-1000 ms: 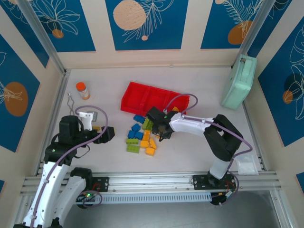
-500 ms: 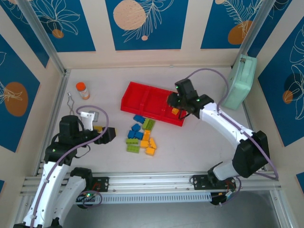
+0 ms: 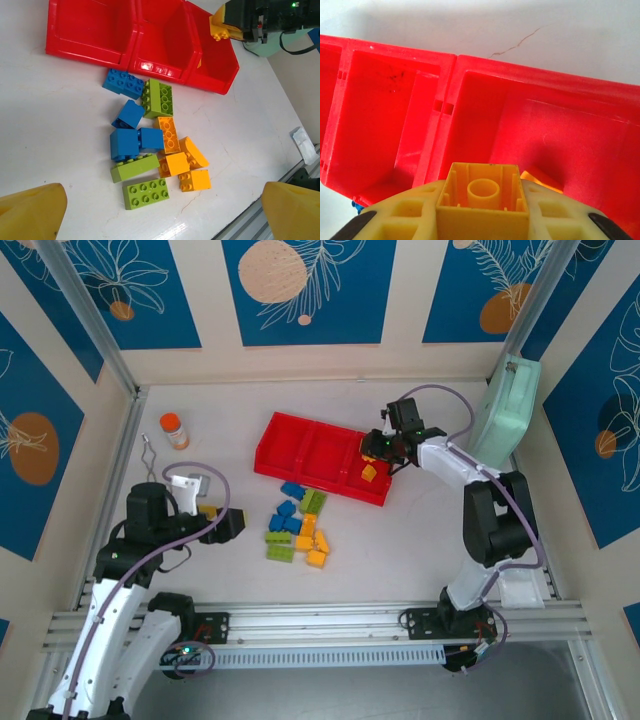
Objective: Sort the legos into containers by color
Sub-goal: Place the lego in the container.
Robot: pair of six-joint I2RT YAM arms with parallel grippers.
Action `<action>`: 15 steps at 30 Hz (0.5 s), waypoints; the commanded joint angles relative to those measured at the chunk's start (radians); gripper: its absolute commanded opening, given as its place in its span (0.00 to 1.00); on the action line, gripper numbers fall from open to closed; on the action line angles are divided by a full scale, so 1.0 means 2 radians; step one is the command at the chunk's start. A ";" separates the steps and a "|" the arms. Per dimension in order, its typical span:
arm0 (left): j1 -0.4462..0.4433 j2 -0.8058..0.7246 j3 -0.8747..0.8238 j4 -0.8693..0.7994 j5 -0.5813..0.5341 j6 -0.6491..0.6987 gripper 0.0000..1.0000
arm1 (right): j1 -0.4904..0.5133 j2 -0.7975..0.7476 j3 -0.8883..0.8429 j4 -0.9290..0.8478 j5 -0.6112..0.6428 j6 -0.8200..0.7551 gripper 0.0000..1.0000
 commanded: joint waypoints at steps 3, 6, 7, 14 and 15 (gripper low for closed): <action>-0.006 0.000 -0.002 0.007 0.012 0.009 0.99 | -0.009 0.020 0.016 0.033 -0.041 -0.006 0.37; -0.007 0.002 -0.003 0.007 0.013 0.008 0.99 | -0.009 0.024 0.020 0.032 -0.043 -0.008 0.45; -0.007 0.003 -0.002 0.006 0.012 0.008 0.99 | -0.009 0.023 0.020 0.031 -0.042 -0.007 0.49; -0.007 0.005 -0.003 0.006 0.011 0.008 0.99 | -0.002 -0.006 0.021 0.012 -0.046 -0.001 0.71; -0.006 0.005 -0.002 0.006 0.011 0.008 1.00 | 0.001 -0.015 0.021 0.004 -0.043 0.000 0.73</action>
